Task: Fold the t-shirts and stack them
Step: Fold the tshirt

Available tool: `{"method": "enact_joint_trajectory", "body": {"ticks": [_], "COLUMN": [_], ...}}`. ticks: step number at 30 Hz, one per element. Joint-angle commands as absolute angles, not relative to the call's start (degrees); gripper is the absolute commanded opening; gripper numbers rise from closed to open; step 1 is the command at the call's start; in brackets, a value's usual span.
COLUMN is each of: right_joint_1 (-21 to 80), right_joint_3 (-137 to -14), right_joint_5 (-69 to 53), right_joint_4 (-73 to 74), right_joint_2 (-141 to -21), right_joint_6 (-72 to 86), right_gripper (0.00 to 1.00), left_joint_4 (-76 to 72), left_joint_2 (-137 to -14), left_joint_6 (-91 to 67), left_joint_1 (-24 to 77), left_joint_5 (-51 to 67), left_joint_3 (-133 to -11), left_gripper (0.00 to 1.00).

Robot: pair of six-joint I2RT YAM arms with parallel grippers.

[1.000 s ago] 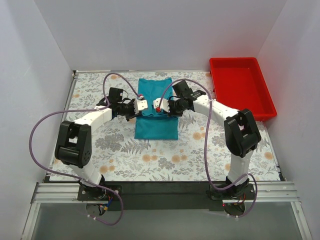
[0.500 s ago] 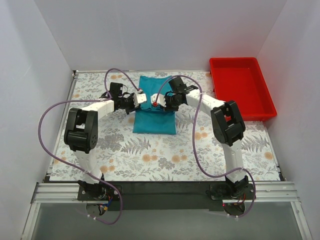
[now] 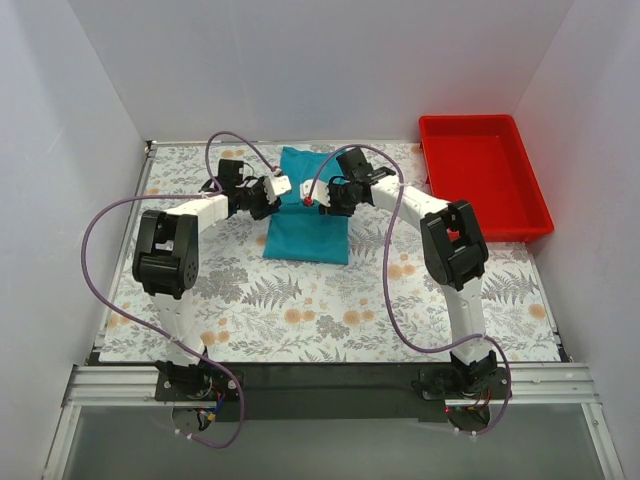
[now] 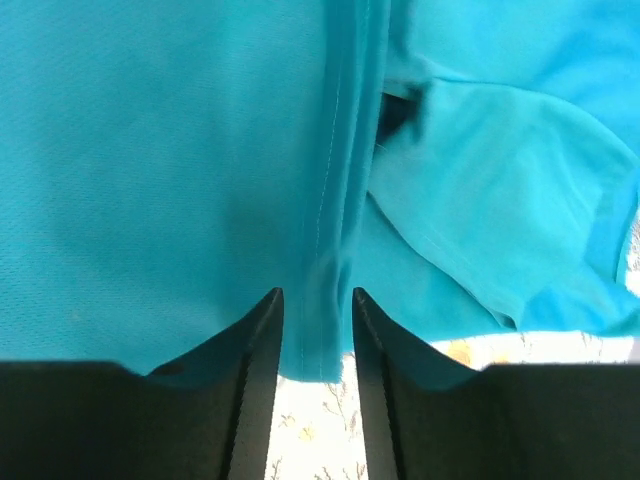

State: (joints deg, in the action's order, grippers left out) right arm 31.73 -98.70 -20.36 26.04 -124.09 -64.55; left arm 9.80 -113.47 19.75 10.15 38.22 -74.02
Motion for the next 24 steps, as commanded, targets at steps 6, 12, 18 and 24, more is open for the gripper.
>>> {"method": "enact_joint_trajectory", "body": {"ticks": [6,12,18,24], "right_joint_1": [29.4,30.0,30.8,30.8], "right_joint_3": [-104.2,-101.5,-98.8,-98.0], "right_joint_5": [-20.6,-29.8,-34.8,-35.1], "right_joint_4": [25.5,31.2,31.2,31.1], "right_joint_2": [-119.0,-115.8,-119.0,-125.7], "right_joint_6": [-48.9,-35.0,-25.1,-20.6], "right_gripper": [0.41,0.25,0.19,0.17], "left_joint_4": [6.1,14.1,15.1,16.8], "left_joint_2": [-105.5,-99.6,-101.2,-106.9], "left_joint_6": [-1.5,-11.7,-22.9,-34.3], "left_joint_1": [5.9,6.9,8.7,9.2], "left_joint_5": [37.3,42.2,42.7,43.0], "left_joint_3": [-76.3,-68.9,-65.4,-65.7], "left_gripper": [0.43,0.43,0.43,0.43]}}
